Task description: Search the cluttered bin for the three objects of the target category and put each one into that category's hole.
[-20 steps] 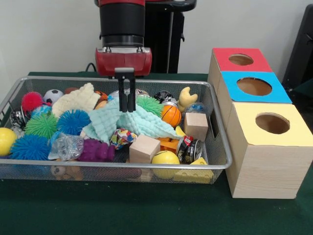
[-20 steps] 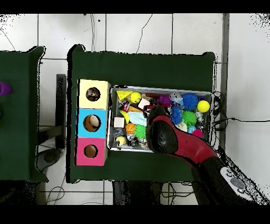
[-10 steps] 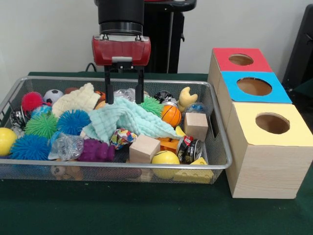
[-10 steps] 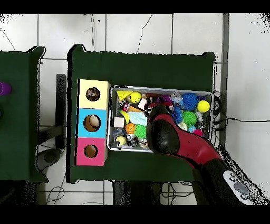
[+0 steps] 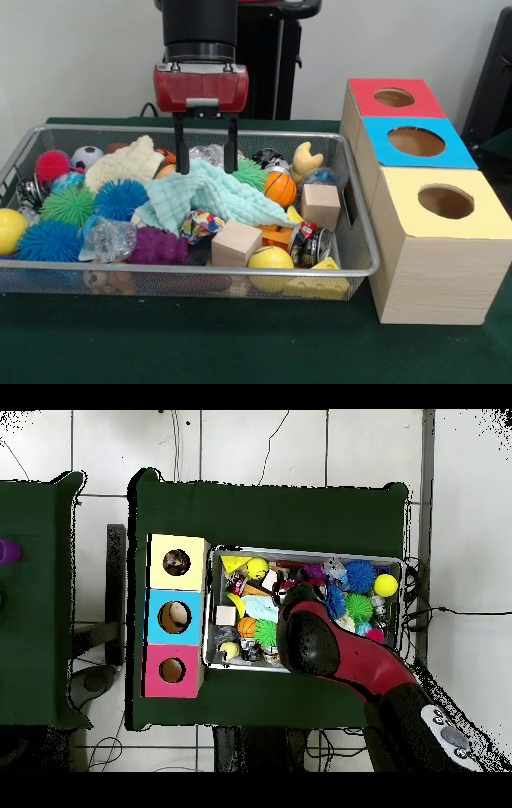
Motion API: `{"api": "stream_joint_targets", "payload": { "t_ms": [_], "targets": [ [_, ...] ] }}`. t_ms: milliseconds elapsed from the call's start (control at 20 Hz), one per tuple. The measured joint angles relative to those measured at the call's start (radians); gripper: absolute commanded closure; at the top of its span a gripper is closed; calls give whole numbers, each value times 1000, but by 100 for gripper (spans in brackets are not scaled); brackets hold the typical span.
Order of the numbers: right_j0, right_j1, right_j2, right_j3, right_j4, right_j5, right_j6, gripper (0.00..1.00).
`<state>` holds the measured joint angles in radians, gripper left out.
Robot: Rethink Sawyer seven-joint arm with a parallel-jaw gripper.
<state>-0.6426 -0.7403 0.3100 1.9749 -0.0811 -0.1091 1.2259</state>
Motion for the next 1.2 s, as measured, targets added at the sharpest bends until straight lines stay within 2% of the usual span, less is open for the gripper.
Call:
{"api": "stream_joint_targets", "payload": {
  "t_ms": [500, 800, 1200],
  "targets": [
    [-14, 43, 0, 0, 0, 0, 0, 0],
    [-61, 103, 4, -7, -15, -1, 0, 0],
    [-87, 171, 4, -25, -41, -26, 0, 0]
  ]
}}
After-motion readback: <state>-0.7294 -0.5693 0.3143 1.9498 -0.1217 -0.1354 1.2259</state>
